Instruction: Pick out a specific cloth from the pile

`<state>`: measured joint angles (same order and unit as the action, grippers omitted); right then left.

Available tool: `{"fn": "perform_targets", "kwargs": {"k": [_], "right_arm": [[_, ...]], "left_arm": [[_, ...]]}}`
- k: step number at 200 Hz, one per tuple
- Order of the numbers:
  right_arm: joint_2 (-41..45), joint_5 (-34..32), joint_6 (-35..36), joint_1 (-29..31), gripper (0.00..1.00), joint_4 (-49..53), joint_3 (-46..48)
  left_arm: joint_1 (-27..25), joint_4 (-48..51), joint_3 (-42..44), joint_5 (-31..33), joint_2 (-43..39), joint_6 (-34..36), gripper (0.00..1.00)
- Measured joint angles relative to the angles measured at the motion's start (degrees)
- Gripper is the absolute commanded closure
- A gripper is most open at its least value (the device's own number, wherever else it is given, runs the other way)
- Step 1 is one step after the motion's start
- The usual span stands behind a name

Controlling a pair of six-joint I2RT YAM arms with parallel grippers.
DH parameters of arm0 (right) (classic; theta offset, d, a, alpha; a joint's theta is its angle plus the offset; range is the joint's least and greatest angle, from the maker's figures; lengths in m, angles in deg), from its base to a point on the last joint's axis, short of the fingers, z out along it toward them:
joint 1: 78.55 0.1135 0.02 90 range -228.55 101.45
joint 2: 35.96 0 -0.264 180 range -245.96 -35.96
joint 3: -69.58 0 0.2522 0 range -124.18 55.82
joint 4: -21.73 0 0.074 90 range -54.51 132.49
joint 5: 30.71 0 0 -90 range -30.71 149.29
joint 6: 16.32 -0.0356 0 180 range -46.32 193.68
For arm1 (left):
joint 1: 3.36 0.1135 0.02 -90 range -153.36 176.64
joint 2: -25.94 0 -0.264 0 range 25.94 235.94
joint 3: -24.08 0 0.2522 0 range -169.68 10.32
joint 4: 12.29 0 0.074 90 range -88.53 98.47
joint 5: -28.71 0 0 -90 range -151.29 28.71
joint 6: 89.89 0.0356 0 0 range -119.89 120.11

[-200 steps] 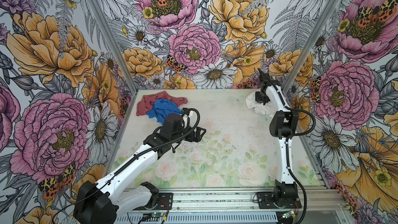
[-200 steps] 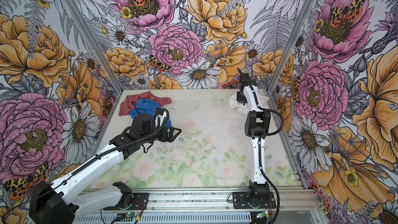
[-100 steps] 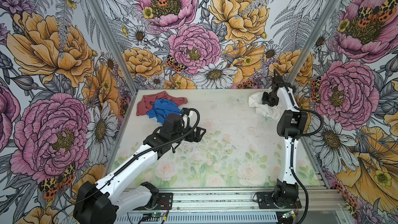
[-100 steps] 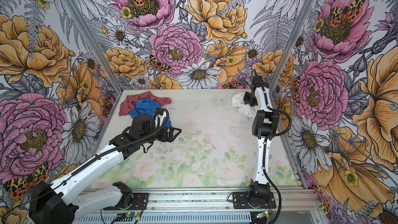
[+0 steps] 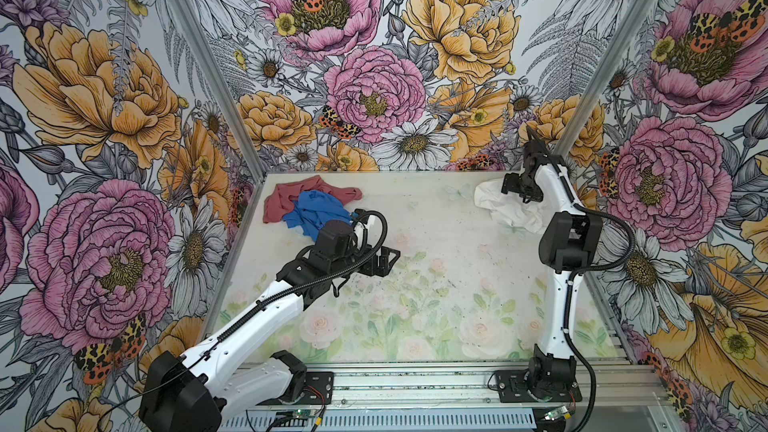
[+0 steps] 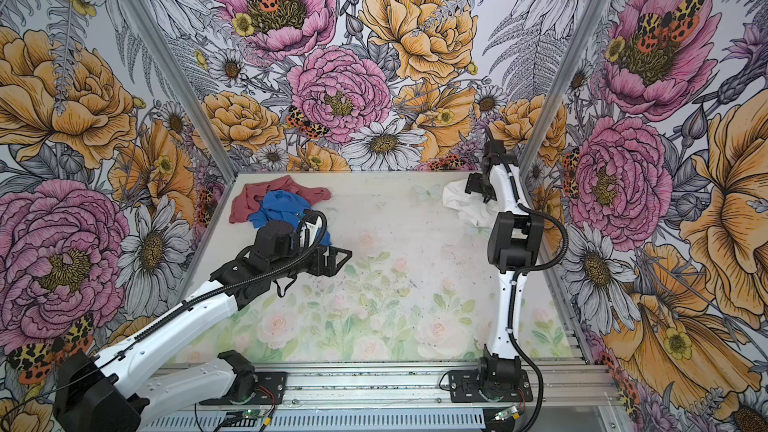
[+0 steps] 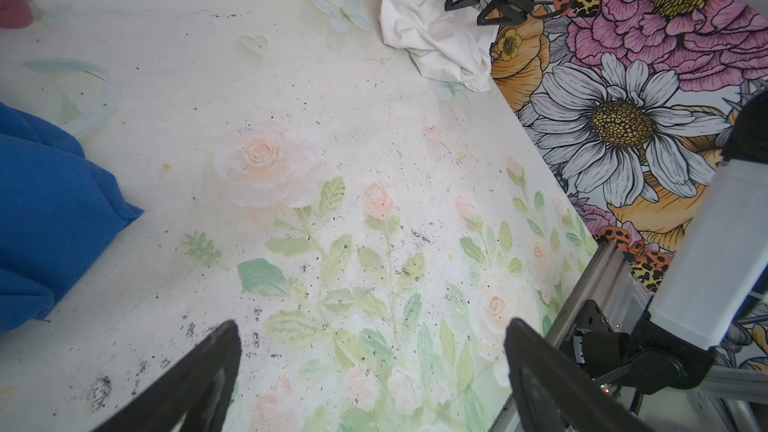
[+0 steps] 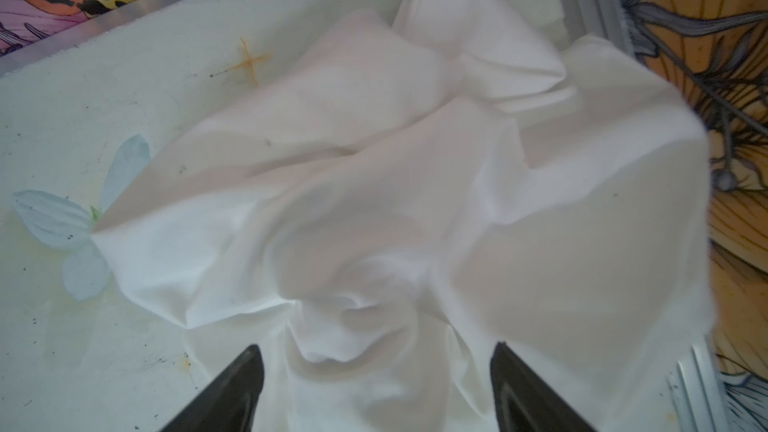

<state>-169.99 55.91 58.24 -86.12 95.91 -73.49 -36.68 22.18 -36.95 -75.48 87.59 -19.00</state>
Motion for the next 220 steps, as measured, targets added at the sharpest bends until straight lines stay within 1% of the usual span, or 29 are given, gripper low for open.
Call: {"fn": "perform_targets", "kwargs": {"k": [25,51,65,87,107,129,169,201,220], "right_arm": [[4.79,-1.31,-0.28,-0.59,0.07,-2.51,4.13],[5.31,2.93,-0.68,-3.96,0.05,-4.83,4.2],[3.67,5.14,-0.87,-6.8,0.04,-5.44,2.71],[-1.33,8.7,-1.92,-10.56,0.05,-5.97,-2.25],[-6.43,13.25,-3.98,-12.5,0.05,-6.34,-7.17],[-10.58,17.9,-6.27,-12.74,0.05,-6.71,-9.9],[-15.91,26.03,-9.73,-11.87,0.1,-6.75,-12.24],[-16.63,28.68,-10.99,-11.41,0.1,-6.86,-12.63],[-16.63,29.11,-11.34,-11.02,0.1,-6.91,-13.16]], "left_arm": [[-0.22,-0.02,0.0,0.22,-0.07,0.0,0.01],[-0.22,0.0,0.0,0.39,-0.07,0.02,0.01],[-0.22,-0.02,0.0,0.44,-0.04,0.02,0.01],[-0.22,-0.09,0.0,0.46,0.35,0.02,0.01],[-0.22,-0.22,-0.11,0.48,1.97,0.02,0.01],[-0.22,-0.15,-0.42,0.63,3.78,0.02,0.01],[-0.74,-0.2,-1.4,1.25,5.6,0.02,0.01],[-1.62,-0.2,-1.62,1.38,6.49,0.02,0.01],[-2.01,-0.2,-1.68,1.7,6.51,0.02,0.01]]}}
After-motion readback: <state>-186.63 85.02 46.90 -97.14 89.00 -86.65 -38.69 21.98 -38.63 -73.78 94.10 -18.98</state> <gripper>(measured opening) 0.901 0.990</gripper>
